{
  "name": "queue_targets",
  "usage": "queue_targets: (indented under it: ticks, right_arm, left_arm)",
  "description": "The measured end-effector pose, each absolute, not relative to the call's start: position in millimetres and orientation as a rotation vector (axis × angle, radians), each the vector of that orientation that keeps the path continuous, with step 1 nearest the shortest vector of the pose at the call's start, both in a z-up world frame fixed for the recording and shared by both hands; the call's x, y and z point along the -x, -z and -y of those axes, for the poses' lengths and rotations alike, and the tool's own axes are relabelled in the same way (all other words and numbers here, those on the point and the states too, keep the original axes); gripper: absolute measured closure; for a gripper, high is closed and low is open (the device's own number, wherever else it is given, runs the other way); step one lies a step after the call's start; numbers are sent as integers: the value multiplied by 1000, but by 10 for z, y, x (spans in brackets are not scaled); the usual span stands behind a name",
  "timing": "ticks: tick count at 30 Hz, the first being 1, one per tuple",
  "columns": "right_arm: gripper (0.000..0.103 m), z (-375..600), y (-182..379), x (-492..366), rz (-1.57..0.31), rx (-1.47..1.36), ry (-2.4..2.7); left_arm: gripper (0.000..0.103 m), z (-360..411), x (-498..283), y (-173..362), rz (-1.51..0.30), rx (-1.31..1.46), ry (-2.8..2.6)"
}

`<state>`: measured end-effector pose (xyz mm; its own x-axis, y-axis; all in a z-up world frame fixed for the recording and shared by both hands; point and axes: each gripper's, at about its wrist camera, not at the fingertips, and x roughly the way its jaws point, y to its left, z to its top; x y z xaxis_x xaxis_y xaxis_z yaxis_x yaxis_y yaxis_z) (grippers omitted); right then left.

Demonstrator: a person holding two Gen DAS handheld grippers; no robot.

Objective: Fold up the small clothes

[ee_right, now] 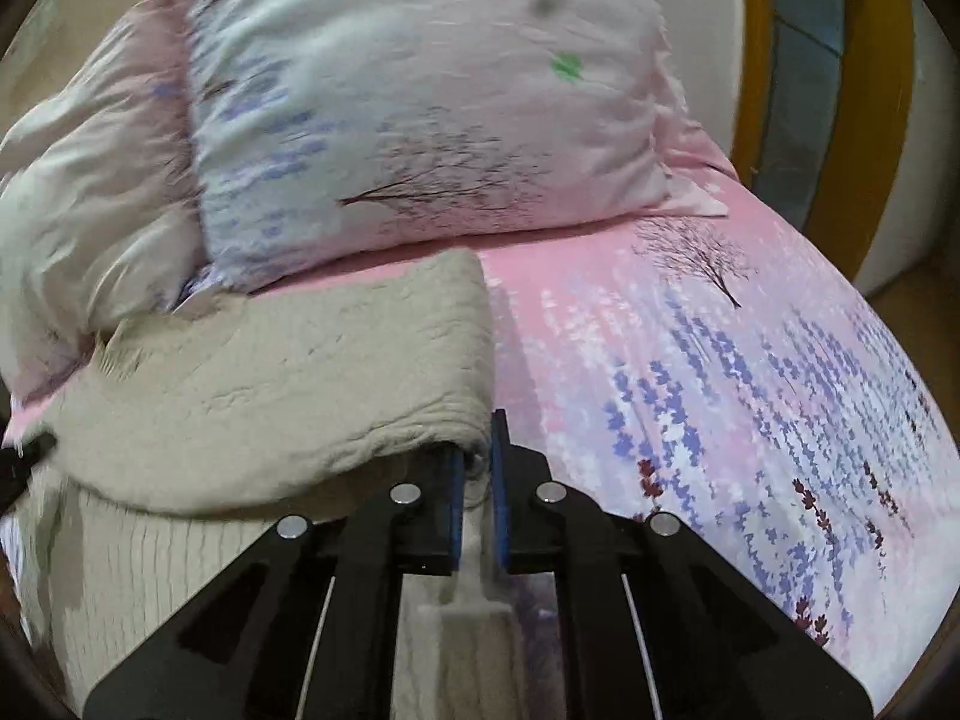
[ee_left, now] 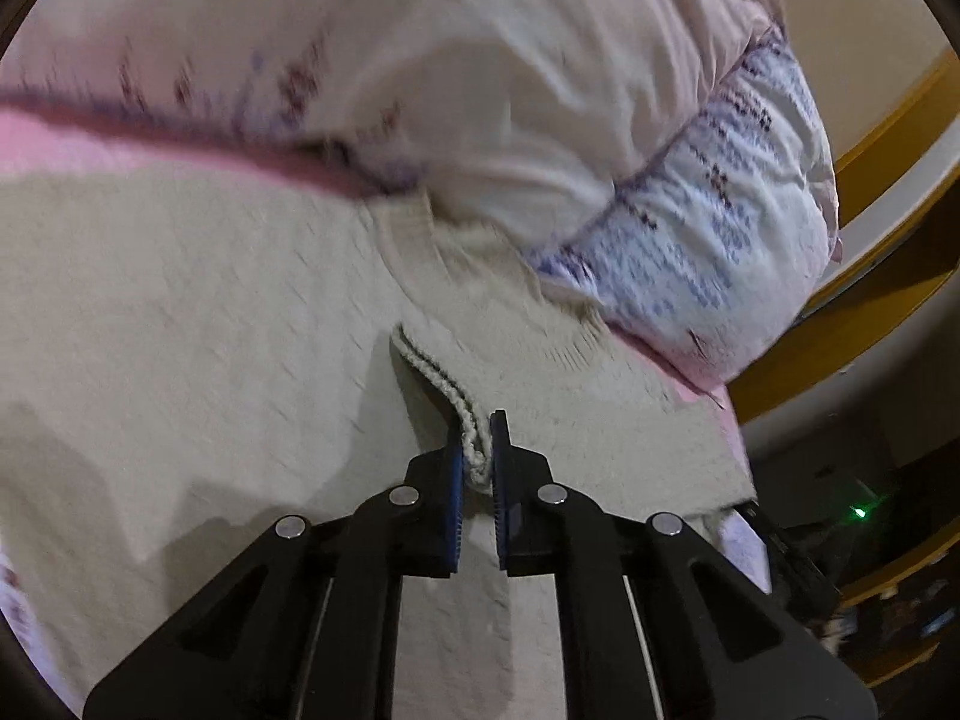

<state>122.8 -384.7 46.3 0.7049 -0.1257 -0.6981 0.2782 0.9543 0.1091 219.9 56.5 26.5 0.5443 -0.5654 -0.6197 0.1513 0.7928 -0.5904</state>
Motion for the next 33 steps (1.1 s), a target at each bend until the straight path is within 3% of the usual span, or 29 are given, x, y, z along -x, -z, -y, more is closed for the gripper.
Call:
queue_targets:
  ticks: [7,12,17,25,28,30,32,33]
  right_arm:
    - [94,3618,-256,-1251,-816,-65,246]
    - [73,3547,-337,-1117,-833,-47,184]
    - [66,3482,-639,-934,-704,-168,87]
    - [65,2566,-521,-1588,-810,-77,-43]
    - [54,2383,-276,-1808,-921,-73,-54]
    - [44,2270,-231,-1790,-898,-12,-25]
    - [39,2198,-210,-1780,-894,34,-1]
    - [37,2209,-204,-1782,-888,28,12]
  left_arm:
    - [96,-707,-2207,-9,-977,472,380]
    - [96,-718,-2179,-49,-944,433,370]
    - [95,-690,-2191,-23,-946,416,362]
    - [94,-718,-2199,-11,-950,456,351]
    - [94,-740,-2189,-17,-956,466,366]
    - [93,-840,-2139,-42,-966,505,388]
    - [87,-1035,-2025,-117,-951,539,388]
    - [75,-1154,-1958,-159,-934,548,377]
